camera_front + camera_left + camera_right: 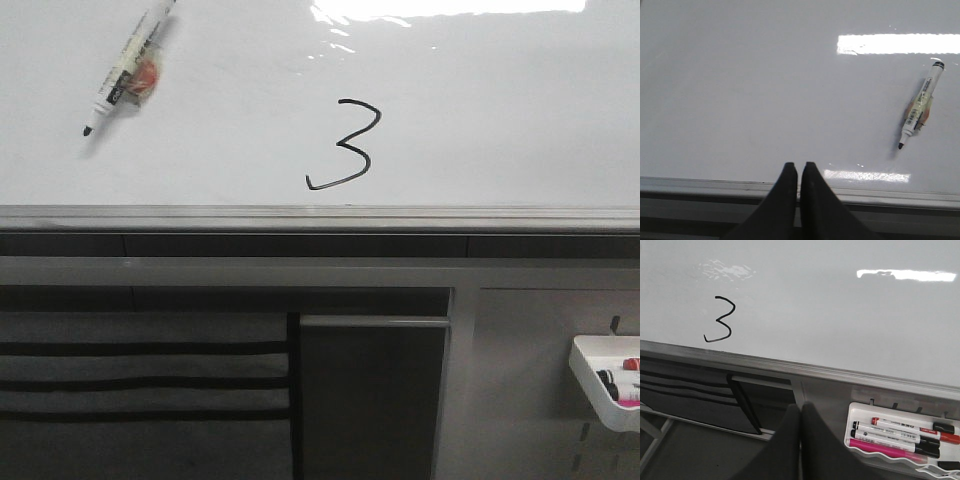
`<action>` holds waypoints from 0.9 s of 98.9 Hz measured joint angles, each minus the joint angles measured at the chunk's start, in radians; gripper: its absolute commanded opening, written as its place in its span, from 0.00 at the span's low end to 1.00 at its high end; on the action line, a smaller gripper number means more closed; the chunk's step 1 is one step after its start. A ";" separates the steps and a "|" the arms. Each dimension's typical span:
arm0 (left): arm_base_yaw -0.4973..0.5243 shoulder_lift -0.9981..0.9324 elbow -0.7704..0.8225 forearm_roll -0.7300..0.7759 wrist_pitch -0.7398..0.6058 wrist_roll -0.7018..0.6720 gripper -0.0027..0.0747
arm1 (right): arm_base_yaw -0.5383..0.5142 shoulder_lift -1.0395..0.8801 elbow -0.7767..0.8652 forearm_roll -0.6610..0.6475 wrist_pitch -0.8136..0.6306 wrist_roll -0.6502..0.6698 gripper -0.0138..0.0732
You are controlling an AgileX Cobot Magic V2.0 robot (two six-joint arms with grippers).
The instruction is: Write number 3 on whiteboard
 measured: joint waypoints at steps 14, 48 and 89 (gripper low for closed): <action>0.000 0.000 0.000 0.002 0.000 -0.002 0.01 | 0.000 0.000 0.000 0.000 0.003 0.000 0.07; 0.000 0.000 0.000 0.002 0.002 -0.004 0.01 | -0.040 -0.096 0.085 0.000 -0.049 0.000 0.07; 0.000 0.000 0.000 0.002 0.002 -0.004 0.01 | -0.278 -0.474 0.645 0.036 -0.550 0.001 0.07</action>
